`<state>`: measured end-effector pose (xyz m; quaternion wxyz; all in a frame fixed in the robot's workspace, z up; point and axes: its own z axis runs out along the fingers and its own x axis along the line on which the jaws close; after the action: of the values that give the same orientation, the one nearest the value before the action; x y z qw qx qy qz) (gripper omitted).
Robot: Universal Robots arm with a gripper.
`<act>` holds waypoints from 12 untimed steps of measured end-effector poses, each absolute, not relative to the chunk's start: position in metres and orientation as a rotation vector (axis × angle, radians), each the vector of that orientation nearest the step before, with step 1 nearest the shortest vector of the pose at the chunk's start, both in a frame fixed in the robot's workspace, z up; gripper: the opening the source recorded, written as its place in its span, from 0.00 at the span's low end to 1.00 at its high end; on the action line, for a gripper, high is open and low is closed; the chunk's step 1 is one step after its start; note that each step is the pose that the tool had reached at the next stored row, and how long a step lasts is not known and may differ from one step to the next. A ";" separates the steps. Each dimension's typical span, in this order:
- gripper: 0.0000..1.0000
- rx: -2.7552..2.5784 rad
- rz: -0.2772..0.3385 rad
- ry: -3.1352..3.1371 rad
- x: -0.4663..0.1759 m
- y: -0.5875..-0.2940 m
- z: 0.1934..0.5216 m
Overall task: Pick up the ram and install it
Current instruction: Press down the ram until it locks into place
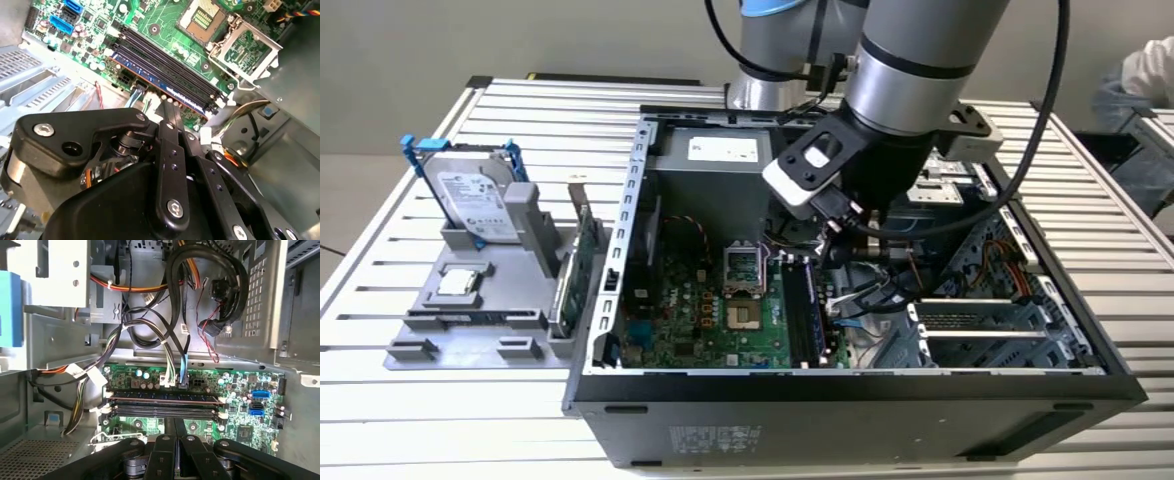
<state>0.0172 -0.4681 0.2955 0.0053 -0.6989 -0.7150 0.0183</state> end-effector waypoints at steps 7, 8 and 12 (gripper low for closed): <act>0.00 -2.188 0.057 -2.239 0.017 -0.468 0.306; 0.00 -2.188 0.057 -2.239 0.017 -0.468 0.308; 0.00 -2.188 0.057 -2.239 0.017 -0.468 0.313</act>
<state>0.0172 -0.4681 0.3126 0.0053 -0.6989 -0.7150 0.0183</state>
